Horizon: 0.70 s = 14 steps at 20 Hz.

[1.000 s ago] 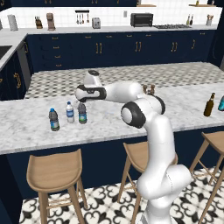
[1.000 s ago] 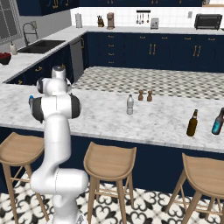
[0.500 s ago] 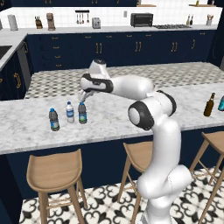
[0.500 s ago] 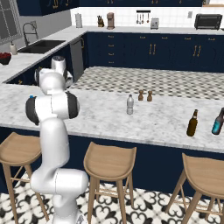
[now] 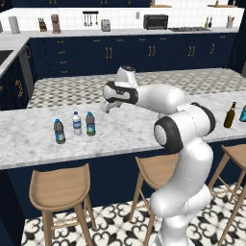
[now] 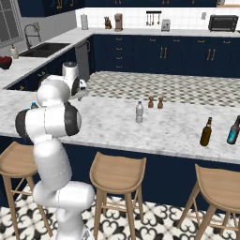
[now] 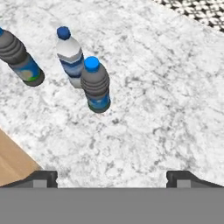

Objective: Move the plastic bottles in the middle to the plastics group, and the glass bottles in the middle to the glass group.

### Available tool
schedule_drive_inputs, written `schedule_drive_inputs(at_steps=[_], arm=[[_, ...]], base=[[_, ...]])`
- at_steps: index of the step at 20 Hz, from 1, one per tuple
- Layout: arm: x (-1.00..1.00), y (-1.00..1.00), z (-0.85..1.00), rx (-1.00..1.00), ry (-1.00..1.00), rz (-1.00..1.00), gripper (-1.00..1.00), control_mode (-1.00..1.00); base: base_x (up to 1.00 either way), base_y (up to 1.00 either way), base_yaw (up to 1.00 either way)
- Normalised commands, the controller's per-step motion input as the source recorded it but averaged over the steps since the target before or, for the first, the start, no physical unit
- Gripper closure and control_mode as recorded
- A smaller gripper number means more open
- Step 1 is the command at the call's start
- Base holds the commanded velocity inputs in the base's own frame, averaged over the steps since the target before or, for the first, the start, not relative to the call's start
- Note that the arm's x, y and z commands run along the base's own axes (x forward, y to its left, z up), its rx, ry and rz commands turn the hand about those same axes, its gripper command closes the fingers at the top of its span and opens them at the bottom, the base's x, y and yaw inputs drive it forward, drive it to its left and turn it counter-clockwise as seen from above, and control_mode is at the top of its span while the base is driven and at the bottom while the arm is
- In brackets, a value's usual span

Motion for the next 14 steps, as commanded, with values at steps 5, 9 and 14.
schedule_drive_inputs(at_steps=[5,9,14], arm=[[-0.36,-0.99,0.00,0.10,0.03,-0.33,-1.00,-1.00],[-0.29,-0.91,0.02,0.10,0.11,-0.35,-1.00,-1.00],[-0.21,-0.89,0.08,0.01,0.13,-0.47,-1.00,-1.00]], base=[[0.00,0.00,0.00],[0.00,0.00,0.00],[0.00,0.00,0.00]])
